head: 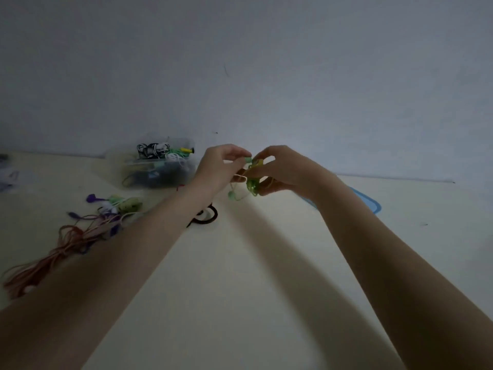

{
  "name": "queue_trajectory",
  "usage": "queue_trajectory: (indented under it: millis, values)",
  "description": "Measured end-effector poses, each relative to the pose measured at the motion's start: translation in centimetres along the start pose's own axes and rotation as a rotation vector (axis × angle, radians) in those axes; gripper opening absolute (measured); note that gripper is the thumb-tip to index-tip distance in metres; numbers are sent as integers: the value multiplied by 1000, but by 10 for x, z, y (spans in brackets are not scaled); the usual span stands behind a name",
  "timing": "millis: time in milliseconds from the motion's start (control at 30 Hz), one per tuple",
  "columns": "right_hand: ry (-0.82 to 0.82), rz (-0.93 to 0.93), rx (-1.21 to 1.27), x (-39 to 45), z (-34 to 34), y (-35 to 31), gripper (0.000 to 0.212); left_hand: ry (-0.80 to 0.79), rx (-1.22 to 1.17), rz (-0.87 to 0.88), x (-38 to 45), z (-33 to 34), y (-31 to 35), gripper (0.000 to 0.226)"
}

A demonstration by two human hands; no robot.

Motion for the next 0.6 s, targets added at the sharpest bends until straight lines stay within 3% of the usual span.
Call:
queue_trajectory:
  millis: [100,233,333,400,500,600]
  values:
    - [-43,-99,118,14,18,-39,18,65,22,-40,8,-36,12,12]
    - [-60,-133,641,38,37,-83,2,230,-195,-127,10,-92,13,18]
    - [101,-178,432,55,48,-93,19,302,-357,-209,7,-126,-2,15]
    - [108,-196,396,67,67,-97,29,331,-387,-220,8,-144,-7,16]
    - [32,-133,545,81,100,-107,34,405,-368,-180,17,-169,-4,16]
    - [89,-102,647,102,115,-105,41,490,-305,-162,29,-191,-6,15]
Point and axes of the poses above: each hand's wrist, its own x-axis towards the middle knuckle, its own z-axis out of the palm, y = z × x, the point moved 8 cm from there along x, towards the middle knuckle, and after that the axes turned 11 degrees about -x, right-handed, at the moved point
